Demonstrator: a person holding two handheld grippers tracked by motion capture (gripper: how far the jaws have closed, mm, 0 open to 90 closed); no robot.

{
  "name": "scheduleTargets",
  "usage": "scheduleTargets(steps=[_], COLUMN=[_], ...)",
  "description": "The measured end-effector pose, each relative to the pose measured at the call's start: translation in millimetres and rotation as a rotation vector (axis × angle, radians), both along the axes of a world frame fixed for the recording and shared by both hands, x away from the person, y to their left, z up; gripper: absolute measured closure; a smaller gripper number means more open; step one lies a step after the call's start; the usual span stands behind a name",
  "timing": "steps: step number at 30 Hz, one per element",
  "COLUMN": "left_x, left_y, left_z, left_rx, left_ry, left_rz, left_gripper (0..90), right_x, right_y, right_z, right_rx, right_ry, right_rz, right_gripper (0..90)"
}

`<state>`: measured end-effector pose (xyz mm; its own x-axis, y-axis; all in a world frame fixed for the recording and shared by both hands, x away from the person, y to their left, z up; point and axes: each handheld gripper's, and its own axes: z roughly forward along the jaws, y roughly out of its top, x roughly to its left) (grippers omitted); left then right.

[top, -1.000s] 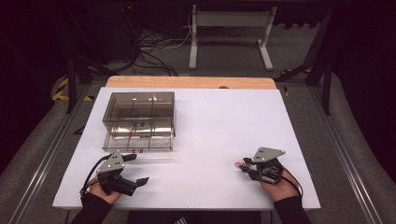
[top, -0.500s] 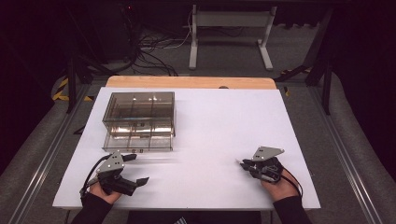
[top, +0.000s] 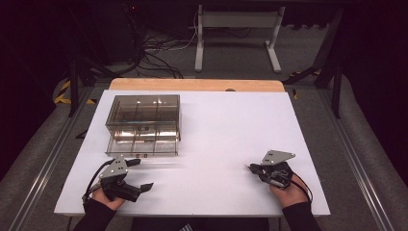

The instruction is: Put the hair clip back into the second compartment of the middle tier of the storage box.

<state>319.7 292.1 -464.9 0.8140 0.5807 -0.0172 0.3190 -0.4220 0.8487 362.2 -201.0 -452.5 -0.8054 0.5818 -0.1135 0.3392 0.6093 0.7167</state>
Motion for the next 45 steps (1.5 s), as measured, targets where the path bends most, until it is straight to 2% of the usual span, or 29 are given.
scheduleTargets(steps=[30, 45], left_x=[-0.3, -0.1], left_y=[-0.1, -0.1], left_z=[0.0, 0.1], left_rx=[-0.002, -0.002], left_ry=[0.0, -0.002], left_rz=[0.003, 0.003], left_gripper=[2.9, 2.9], right_x=[-7.0, -6.1], right_y=[-2.8, 4.3], right_z=[18.2, 29.1], right_rx=[0.071, 0.092], right_ry=[-0.047, -0.067], right_rz=[0.008, 0.022], right_gripper=[85.2, 85.1])
